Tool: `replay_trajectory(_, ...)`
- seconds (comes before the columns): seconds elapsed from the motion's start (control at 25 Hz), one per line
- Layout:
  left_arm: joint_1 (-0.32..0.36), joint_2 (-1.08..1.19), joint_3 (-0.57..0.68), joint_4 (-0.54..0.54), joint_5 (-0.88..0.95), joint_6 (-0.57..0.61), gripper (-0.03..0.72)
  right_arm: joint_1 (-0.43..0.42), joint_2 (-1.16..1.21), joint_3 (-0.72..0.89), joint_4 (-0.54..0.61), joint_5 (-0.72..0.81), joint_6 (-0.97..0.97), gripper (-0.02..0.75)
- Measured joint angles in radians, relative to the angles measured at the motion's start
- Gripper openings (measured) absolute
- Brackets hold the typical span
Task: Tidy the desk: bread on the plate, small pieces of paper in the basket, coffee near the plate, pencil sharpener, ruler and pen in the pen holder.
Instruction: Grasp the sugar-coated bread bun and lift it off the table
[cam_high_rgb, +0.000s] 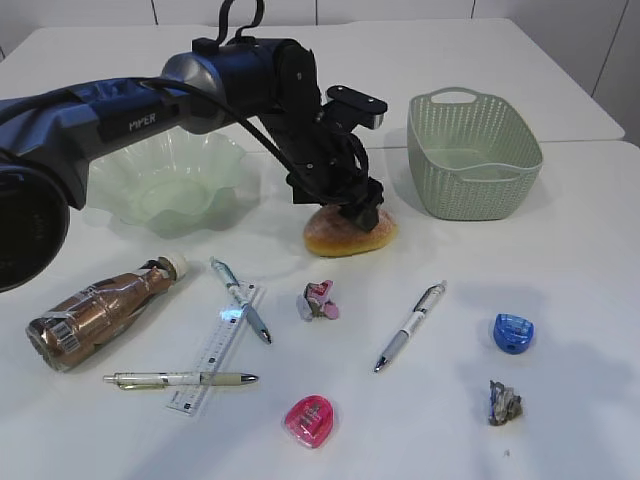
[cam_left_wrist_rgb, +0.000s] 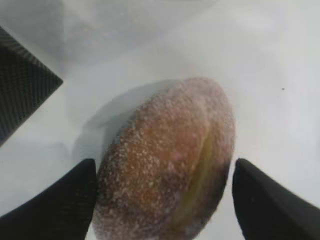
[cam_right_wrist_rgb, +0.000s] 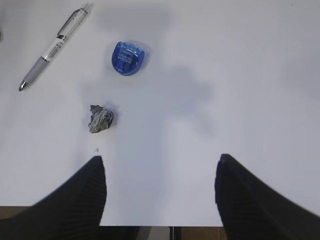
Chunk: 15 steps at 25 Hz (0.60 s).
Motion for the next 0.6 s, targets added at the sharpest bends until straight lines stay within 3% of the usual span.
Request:
replay_trajectory(0.28,0.0,0.008,-0.002,-0.01,0.123,-0.002,0.594,0.0,0.0,0.0,0.0,0.0,0.0,0.532)
replay_trajectory(0.6,0.0,0.008,-0.002,-0.04,0.092,-0.014,0.594,0.0,0.0,0.0,0.0,0.0,0.0,0.533)
